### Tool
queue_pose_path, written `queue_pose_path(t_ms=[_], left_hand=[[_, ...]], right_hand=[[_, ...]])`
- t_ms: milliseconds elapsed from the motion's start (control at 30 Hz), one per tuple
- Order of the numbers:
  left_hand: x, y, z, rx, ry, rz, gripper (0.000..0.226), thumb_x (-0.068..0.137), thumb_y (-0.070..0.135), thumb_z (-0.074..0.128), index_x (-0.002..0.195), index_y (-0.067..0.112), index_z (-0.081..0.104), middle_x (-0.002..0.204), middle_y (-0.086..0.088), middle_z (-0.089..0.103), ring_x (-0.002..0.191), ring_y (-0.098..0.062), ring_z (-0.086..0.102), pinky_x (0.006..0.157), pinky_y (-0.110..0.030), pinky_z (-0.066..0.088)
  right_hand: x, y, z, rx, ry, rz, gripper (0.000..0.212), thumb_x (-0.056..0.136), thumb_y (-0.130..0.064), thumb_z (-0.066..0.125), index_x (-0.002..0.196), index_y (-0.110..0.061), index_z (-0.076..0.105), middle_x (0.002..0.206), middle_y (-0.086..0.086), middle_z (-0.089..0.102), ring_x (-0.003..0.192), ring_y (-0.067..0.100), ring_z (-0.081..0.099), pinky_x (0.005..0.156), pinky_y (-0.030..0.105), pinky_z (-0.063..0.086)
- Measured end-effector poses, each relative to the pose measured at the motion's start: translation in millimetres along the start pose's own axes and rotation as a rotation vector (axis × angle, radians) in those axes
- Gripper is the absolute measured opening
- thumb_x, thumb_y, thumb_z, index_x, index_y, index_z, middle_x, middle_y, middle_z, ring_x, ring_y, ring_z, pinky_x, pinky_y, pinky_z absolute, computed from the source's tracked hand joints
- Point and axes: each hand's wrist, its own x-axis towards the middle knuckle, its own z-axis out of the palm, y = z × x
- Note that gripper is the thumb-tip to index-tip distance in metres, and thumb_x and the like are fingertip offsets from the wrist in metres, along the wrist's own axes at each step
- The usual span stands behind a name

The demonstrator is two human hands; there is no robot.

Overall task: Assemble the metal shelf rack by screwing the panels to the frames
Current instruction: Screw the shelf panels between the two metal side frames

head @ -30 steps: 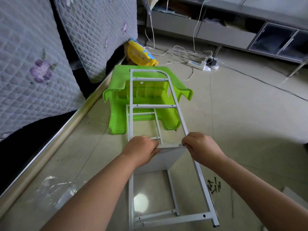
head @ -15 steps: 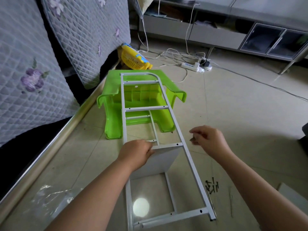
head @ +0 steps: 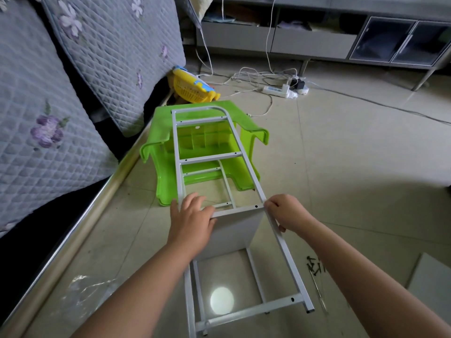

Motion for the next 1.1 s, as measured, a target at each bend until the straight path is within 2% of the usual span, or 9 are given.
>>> queue_pose_path(t_ms=[67, 133, 200, 333, 433, 533, 633, 833, 1100], left_hand=[[-5, -4, 4, -0.052, 0.038, -0.053, 0.024, 0.051, 0.014, 0.09, 0.067, 0.014, 0.072, 0.098, -0.019, 0.067, 0.095, -0.046, 0.062, 0.07, -0.056, 0.05], [-10, 0, -3, -0.119, 0.021, -0.149, 0.012, 0.072, 0.019, 0.079, 0.082, 0.014, 0.074, 0.123, -0.019, 0.057, 0.113, -0.049, 0.05, 0.084, -0.051, 0.047], [-9, 4, -3, -0.041, -0.042, -0.247, 0.02, 0.093, 0.032, 0.053, 0.105, 0.024, 0.067, 0.147, -0.003, 0.036, 0.129, -0.039, 0.035, 0.097, -0.04, 0.039], [2, 10, -8, 0.034, -0.204, -0.291, 0.027, 0.099, 0.03, 0.039, 0.109, 0.018, 0.06, 0.12, -0.005, 0.058, 0.108, -0.03, 0.055, 0.071, -0.028, 0.037], [5, 5, -7, 0.016, -0.201, -0.275, 0.027, 0.099, 0.032, 0.04, 0.103, 0.015, 0.06, 0.109, -0.007, 0.061, 0.103, -0.029, 0.056, 0.065, -0.027, 0.032], [3, 4, -4, -0.052, -0.154, -0.296, 0.026, 0.097, 0.034, 0.042, 0.097, 0.014, 0.06, 0.106, -0.007, 0.061, 0.1, -0.03, 0.056, 0.065, -0.028, 0.032], [0, 8, 1, -0.074, -0.122, -0.337, 0.027, 0.097, 0.035, 0.042, 0.106, 0.017, 0.06, 0.11, -0.004, 0.06, 0.102, -0.029, 0.055, 0.068, -0.029, 0.037], [-4, 13, 1, -0.104, -0.086, -0.383, 0.028, 0.098, 0.036, 0.041, 0.109, 0.019, 0.059, 0.112, -0.002, 0.059, 0.104, -0.028, 0.054, 0.07, -0.029, 0.038], [-2, 12, 4, -0.124, -0.096, -0.399, 0.028, 0.098, 0.036, 0.04, 0.112, 0.02, 0.059, 0.115, -0.001, 0.059, 0.106, -0.028, 0.053, 0.077, -0.029, 0.04]], right_hand=[[0, 1, 1, -0.043, 0.0, -0.004, 0.041, 0.097, -0.016, 0.038, 0.056, -0.011, 0.034, 0.048, 0.005, 0.042, 0.04, 0.016, 0.044, 0.047, 0.023, 0.035], [2, 2, 3, -0.052, 0.03, 0.006, 0.041, 0.095, -0.014, 0.042, 0.055, -0.011, 0.033, 0.048, 0.005, 0.039, 0.04, 0.017, 0.041, 0.046, 0.023, 0.032], [3, 1, 4, -0.055, 0.063, 0.02, 0.041, 0.094, -0.013, 0.045, 0.055, -0.01, 0.033, 0.048, 0.006, 0.037, 0.042, 0.018, 0.036, 0.047, 0.024, 0.029], [6, -2, 4, -0.05, 0.069, 0.047, 0.029, 0.092, -0.012, 0.047, 0.064, -0.006, 0.042, 0.049, 0.006, 0.037, 0.044, 0.017, 0.035, 0.047, 0.024, 0.029], [10, -3, 2, -0.053, 0.068, 0.049, 0.032, 0.092, -0.012, 0.048, 0.061, -0.007, 0.041, 0.048, 0.005, 0.039, 0.042, 0.016, 0.038, 0.047, 0.022, 0.031], [12, -2, 1, -0.03, 0.059, 0.049, 0.032, 0.092, -0.012, 0.048, 0.061, -0.007, 0.043, 0.048, 0.005, 0.042, 0.034, 0.012, 0.042, 0.046, 0.021, 0.034], [13, -2, -1, 0.023, 0.055, 0.051, 0.022, 0.092, -0.011, 0.048, 0.072, -0.002, 0.051, 0.049, 0.006, 0.043, 0.029, 0.009, 0.041, 0.045, 0.021, 0.035], [16, -2, 1, 0.082, 0.066, 0.047, 0.02, 0.091, -0.008, 0.049, 0.072, -0.001, 0.054, 0.049, 0.008, 0.043, 0.04, 0.018, 0.04, 0.046, 0.023, 0.035], [25, 9, -3, 0.55, -0.091, 0.14, 0.017, 0.093, -0.007, 0.053, 0.078, -0.004, 0.043, 0.057, 0.001, 0.025, 0.042, 0.011, 0.024, 0.035, 0.016, 0.026]])
